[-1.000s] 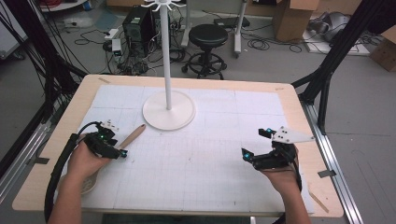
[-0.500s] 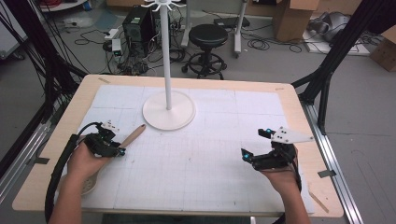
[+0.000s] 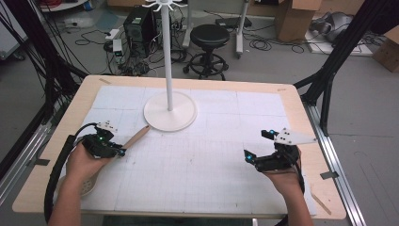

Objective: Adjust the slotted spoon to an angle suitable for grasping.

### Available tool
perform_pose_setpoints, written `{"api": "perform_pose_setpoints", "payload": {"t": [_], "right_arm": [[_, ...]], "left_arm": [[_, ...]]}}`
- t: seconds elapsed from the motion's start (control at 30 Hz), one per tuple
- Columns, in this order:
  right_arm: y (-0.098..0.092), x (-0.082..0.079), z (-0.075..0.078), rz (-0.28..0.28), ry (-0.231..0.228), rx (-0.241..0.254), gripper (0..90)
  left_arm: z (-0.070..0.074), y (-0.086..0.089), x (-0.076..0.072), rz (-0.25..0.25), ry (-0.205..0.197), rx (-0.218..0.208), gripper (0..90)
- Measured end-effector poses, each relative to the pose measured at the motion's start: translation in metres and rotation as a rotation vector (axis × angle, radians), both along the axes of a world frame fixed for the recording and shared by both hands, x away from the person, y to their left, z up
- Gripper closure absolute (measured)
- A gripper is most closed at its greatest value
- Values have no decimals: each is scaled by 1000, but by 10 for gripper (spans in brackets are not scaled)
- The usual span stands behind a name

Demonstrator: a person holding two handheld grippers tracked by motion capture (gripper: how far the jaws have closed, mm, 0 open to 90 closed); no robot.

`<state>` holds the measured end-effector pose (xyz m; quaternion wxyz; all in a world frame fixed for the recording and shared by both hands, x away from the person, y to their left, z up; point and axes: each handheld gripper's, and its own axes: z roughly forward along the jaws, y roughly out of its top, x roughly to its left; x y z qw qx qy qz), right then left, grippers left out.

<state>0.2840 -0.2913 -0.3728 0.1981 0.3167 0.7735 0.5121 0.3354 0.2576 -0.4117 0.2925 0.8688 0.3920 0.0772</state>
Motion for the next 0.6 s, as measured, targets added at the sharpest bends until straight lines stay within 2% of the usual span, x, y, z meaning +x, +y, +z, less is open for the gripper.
{"api": "perform_pose_setpoints", "payload": {"t": [0.03,0.07,0.13,0.2,0.23,0.33,0.37,0.43,0.47,0.5,0.57,0.6], "right_arm": [[0,0,0,0,0,0,5],[0,0,0,1,-2,-1,5],[0,0,0,0,-1,1,5],[0,0,0,3,-6,0,5],[0,0,0,3,-6,0,5],[0,0,0,4,-7,2,5],[1,0,1,6,-11,2,5],[1,-1,1,6,-8,2,5],[1,-1,1,7,-11,1,5],[1,0,1,7,-10,-1,5],[1,0,1,10,-14,-2,5],[1,-1,1,10,-11,1,5]], "left_arm": [[3,2,-1,1,-9,-17,745],[9,6,-3,-2,-23,-55,745],[12,8,-5,-2,-34,-72,745],[22,16,-9,2,-76,-124,746],[22,16,-9,2,-76,-124,746],[34,21,-15,-1,-131,-141,746],[40,24,-18,7,-162,-144,751],[48,28,-23,5,-197,-183,751],[55,30,-28,-1,-231,-211,751],[55,30,-28,-1,-231,-211,752],[64,32,-33,-7,-272,-227,752],[64,32,-33,-7,-272,-227,752]]}}
